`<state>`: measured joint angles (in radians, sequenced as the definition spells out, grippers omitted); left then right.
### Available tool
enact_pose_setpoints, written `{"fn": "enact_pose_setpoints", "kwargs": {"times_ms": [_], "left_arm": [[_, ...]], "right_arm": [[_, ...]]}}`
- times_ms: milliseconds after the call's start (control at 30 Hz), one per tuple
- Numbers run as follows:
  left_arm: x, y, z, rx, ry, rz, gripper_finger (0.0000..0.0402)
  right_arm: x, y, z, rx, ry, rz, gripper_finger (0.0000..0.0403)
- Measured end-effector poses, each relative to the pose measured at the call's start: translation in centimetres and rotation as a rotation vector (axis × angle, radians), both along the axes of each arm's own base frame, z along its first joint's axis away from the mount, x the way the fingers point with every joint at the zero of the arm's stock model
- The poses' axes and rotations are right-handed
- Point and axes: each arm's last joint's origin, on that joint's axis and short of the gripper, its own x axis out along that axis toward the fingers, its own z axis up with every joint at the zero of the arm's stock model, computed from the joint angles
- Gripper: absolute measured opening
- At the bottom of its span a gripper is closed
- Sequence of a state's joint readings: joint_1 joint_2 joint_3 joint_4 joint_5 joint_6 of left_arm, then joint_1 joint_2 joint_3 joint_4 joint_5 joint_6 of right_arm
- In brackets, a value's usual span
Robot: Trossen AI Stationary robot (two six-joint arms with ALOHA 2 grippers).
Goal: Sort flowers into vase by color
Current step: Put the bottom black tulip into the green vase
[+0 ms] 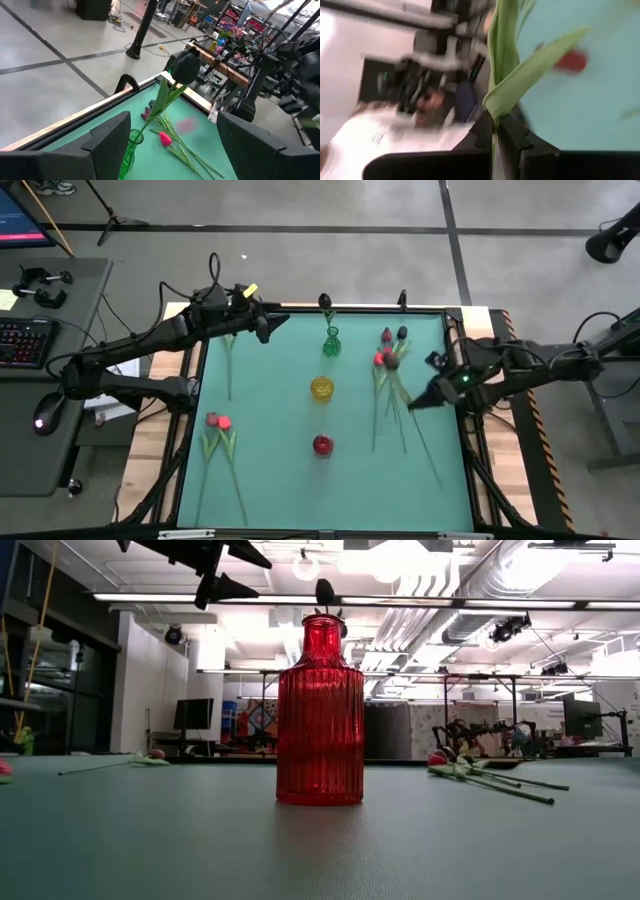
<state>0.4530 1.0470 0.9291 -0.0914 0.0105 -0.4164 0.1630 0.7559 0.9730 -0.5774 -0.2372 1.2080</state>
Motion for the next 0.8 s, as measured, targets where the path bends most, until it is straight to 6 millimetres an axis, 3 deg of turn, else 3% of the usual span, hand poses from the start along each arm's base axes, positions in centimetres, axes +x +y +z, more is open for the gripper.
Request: {"fn": "enact_pose_setpoints", "kwargs": {"times_ms": [267,467,700,800], "left_arm": [[0.0,0.0,0.1,0.001,-0.008,-0.004,0.0284],[0.1,-0.4,1.6,0.035,-0.051,-0.146,0.0284],[-0.1,-0.7,3.9,0.141,-0.087,-0.223,0.0284],[-0.2,-0.8,4.2,0.146,-0.092,-0.223,0.0284]], "right_arm": [[0.4,-1.2,-0.2,-0.317,-0.060,-0.174,0.0000],[3.8,-2.7,0.3,-0.675,-0.171,-0.341,0.0000],[8.5,-7.2,0.0,-1.128,-0.158,-0.558,0.0000],[10.1,-10.0,-0.6,-1.201,-0.133,-0.639,0.0000]]}}
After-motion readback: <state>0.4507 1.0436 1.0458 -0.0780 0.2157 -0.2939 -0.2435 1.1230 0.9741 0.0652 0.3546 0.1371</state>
